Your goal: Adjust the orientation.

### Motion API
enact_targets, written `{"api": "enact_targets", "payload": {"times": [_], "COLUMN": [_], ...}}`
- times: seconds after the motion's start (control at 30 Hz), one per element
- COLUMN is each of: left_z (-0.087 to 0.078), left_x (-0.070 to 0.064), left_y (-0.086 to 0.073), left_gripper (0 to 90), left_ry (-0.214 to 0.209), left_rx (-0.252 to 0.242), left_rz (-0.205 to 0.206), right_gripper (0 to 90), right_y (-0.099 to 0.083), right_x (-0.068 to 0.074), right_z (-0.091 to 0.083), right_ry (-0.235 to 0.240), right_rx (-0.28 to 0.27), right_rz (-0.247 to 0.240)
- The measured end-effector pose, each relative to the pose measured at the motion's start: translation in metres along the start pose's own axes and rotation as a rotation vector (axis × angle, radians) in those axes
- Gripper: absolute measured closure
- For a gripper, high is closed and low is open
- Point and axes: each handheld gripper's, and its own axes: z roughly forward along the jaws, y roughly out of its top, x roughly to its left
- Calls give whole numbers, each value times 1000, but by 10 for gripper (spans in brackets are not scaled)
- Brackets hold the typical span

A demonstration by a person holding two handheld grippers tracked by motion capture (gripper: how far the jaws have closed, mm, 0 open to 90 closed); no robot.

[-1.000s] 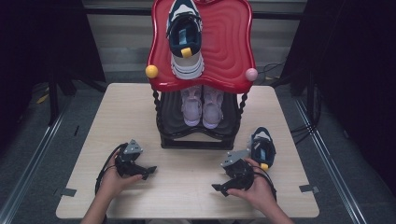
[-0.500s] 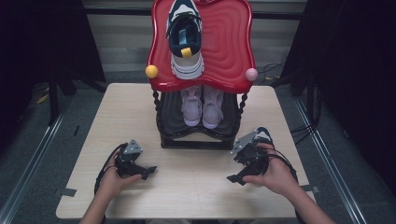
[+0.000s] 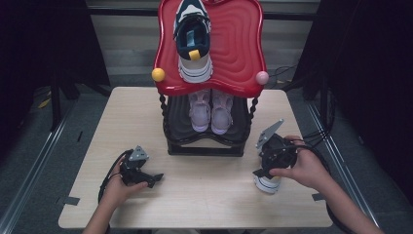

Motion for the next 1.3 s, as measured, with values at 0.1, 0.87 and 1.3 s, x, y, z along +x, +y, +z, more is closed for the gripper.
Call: {"api": "enact_targets", "payload": {"times": [0.1, 0.87, 1.3], "left_z": [0, 0, 0], "left_x": [0, 0, 0], "left_y": [0, 0, 0], "left_gripper": [0, 0, 0], "left_ry": [-1, -1, -1], "left_rx": [0, 0, 0], "left_rz": [0, 0, 1], "right_gripper": [322, 371, 433], "right_y": [-1, -24, -23], "right_x": [-3, -18, -19], "right_z": [-3, 30, 35], "right_ry": [-2, 75, 66], "right_rx": [22, 260, 306], "right_rz": [17, 34, -2]}}
